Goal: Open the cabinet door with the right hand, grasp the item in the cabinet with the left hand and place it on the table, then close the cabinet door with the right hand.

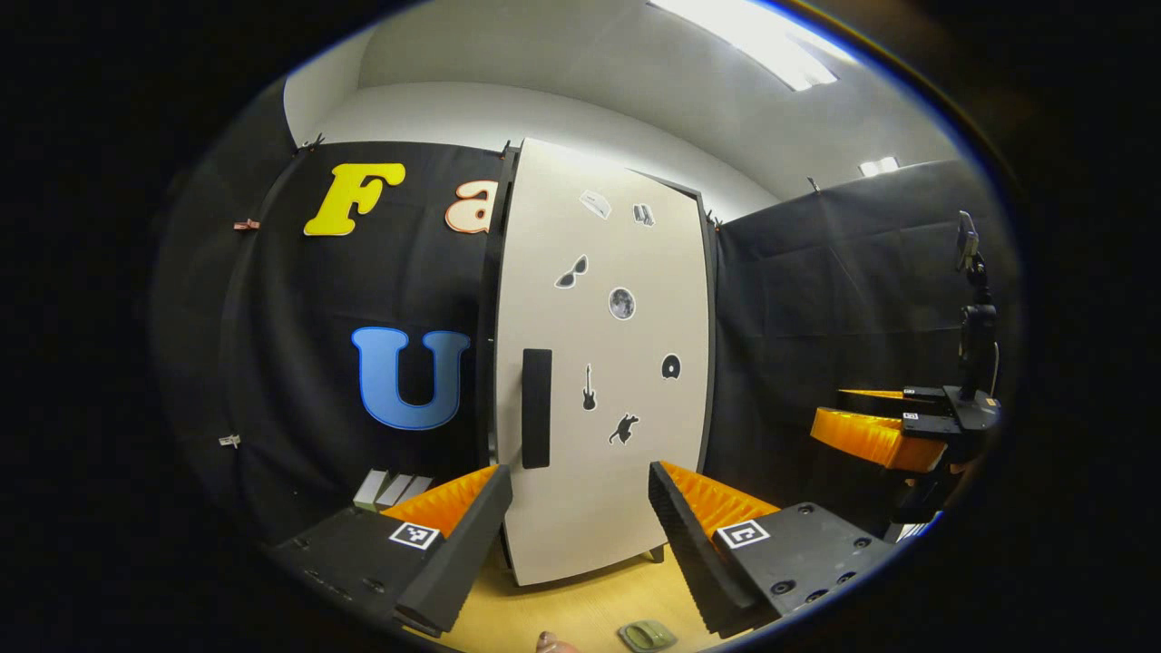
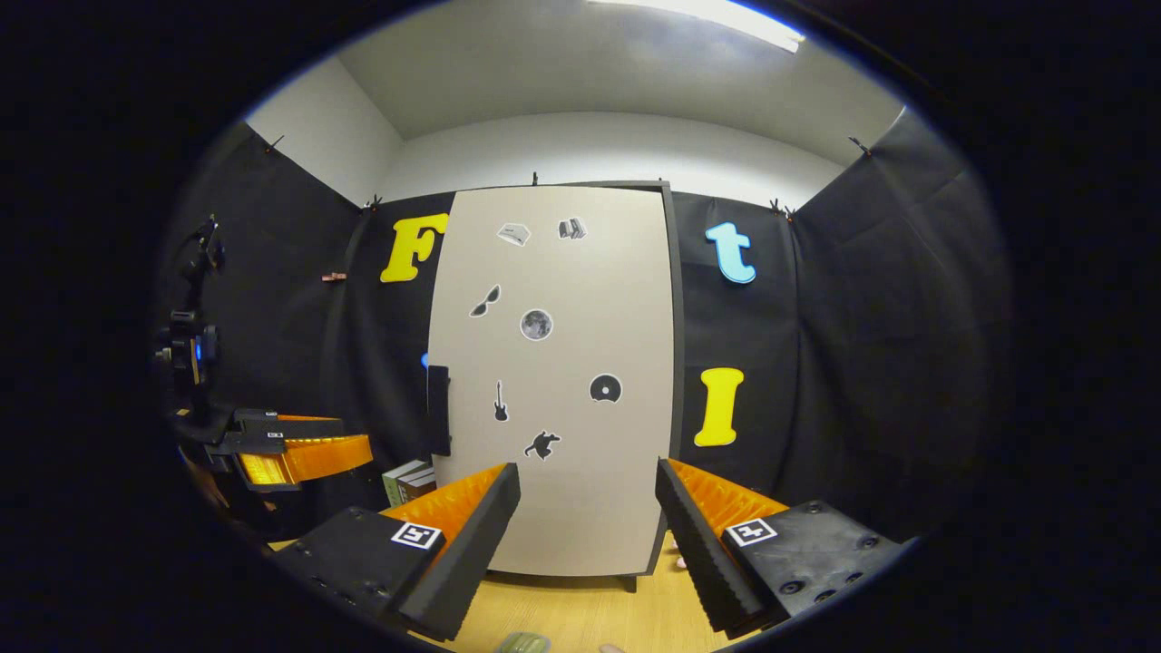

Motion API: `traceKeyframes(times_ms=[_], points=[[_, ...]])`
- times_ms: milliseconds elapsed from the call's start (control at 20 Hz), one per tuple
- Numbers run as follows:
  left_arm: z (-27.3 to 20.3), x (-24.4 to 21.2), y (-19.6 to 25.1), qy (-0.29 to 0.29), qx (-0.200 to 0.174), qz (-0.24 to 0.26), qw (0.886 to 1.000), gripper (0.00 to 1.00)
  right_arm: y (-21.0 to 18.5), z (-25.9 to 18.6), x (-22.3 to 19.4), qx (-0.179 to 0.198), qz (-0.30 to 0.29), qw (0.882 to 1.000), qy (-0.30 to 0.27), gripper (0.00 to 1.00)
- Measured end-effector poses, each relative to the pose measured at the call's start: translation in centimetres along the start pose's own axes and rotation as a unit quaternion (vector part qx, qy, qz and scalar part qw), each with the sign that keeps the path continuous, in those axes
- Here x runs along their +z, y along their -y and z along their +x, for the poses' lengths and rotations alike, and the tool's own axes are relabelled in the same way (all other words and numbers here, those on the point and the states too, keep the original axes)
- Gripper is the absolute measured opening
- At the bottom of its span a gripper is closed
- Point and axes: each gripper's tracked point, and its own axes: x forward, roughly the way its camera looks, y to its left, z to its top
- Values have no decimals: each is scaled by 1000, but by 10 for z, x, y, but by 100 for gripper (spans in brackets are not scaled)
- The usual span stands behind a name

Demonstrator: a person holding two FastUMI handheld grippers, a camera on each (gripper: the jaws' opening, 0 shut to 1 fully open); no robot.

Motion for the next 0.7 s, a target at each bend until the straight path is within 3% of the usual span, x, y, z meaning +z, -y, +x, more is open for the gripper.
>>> traceKeyframes(times_ms=[700], points=[[8, -2, -13, -3, -8, 5, 1000, 95, -14, 13, -2, -6, 2, 1000, -2, 98]])
